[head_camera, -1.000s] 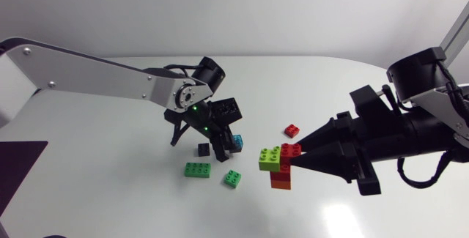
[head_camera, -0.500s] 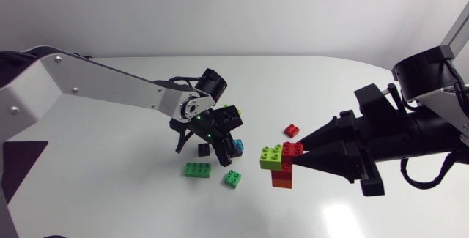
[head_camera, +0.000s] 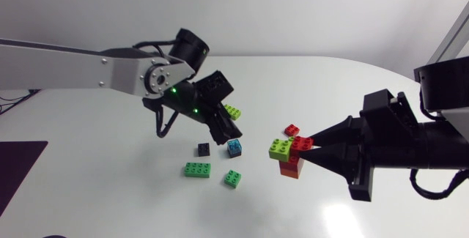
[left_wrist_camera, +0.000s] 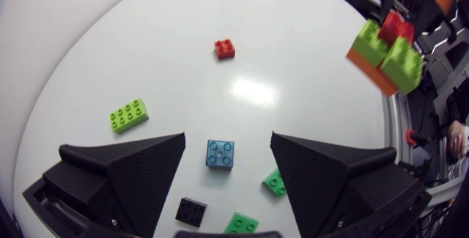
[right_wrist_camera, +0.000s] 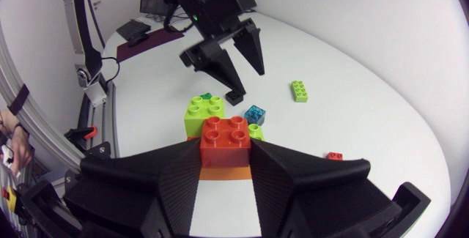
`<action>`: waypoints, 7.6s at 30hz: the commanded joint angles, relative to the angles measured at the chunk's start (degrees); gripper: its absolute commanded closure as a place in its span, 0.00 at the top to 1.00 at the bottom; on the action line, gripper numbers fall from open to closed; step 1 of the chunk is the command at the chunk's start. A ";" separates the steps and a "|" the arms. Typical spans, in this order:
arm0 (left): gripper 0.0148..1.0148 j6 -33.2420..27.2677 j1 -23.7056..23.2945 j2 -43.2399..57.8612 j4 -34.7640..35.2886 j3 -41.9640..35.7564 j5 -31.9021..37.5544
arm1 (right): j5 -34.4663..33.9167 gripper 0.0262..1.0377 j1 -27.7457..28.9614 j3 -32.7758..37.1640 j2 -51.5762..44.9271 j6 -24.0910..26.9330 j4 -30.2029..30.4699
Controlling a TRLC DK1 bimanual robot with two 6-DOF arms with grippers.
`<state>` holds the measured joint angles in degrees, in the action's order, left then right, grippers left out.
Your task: Separate the duplo bricks
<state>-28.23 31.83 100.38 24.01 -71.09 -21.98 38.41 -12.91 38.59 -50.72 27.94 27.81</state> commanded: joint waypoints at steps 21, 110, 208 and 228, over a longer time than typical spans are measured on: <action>0.82 -14.31 5.52 -15.04 24.51 -4.41 -14.85 | 0.96 0.26 -6.96 -2.29 6.86 -1.14 3.12; 0.32 -20.99 11.06 -9.67 31.62 -8.01 -19.68 | 1.93 0.26 -14.08 -2.38 1.50 -4.57 -0.92; 0.86 18.03 -3.27 -1.50 4.03 -11.44 -2.72 | -15.30 0.27 0.16 17.40 -19.24 -26.19 -15.86; 0.86 29.90 2.44 0.08 -10.12 -9.42 -5.18 | -19.96 0.27 -2.39 26.71 -28.12 -32.16 -14.98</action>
<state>-0.27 33.56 98.32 14.66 -81.87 -26.68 18.96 -15.03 63.55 -77.76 -2.59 12.91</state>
